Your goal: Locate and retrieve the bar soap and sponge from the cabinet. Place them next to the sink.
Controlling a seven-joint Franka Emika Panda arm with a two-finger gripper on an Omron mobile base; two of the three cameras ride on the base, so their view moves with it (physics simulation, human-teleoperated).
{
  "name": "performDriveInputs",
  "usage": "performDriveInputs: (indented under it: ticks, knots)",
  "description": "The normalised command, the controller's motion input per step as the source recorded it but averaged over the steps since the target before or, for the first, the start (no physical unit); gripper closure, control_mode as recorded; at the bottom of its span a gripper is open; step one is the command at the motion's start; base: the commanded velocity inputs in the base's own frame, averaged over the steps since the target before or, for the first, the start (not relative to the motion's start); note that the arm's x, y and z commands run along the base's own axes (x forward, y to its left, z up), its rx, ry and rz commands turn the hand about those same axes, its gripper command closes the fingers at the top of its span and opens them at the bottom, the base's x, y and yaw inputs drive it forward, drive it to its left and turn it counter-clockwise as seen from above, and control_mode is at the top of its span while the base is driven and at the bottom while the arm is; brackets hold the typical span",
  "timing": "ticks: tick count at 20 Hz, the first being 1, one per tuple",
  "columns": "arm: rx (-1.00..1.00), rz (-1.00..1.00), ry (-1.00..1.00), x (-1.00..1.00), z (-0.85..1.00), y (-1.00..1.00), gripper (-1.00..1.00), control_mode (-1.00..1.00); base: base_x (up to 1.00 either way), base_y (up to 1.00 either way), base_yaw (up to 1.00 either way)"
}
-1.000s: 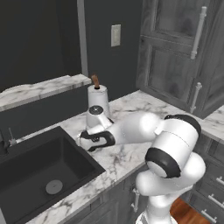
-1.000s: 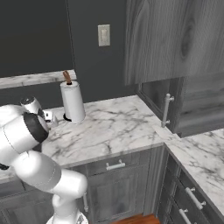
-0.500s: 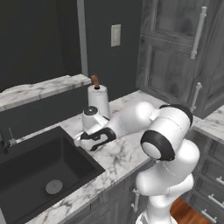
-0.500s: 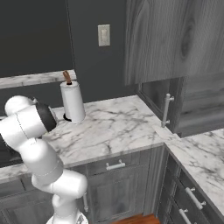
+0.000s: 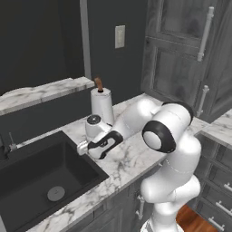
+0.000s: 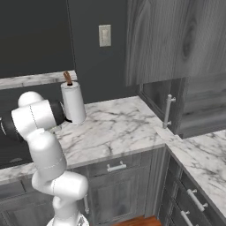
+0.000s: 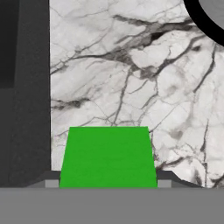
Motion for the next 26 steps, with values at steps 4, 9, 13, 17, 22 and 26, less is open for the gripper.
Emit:
performDriveInputs:
  ticks: [4, 9, 13, 17, 22, 26]
  knots:
    - [0.02, -0.01, 0.0, 0.01, -0.14, 0.03, 1.0, -1.0, 0.0, 0.0, 0.0]
    - [0.02, -0.01, 0.0, 0.0, -0.17, 0.03, -1.0, -1.0, 0.0, 0.0, 0.0]
    - [0.03, -0.02, 0.0, 0.0, -0.11, 0.0, -1.0, -1.0, 0.0, 0.0, 0.0]
    - [0.01, -0.01, 0.0, 0.01, -0.02, 0.0, -1.0, -1.0, 0.0, 0.0, 0.0]
    - [-0.05, 0.0, -0.01, 0.0, 0.2, 0.01, -1.0, -1.0, 0.0, 0.0, 0.0]
    - [-0.13, 0.0, -0.05, -0.14, 0.29, 0.05, -1.0, -1.0, 0.0, 0.0, 0.0]
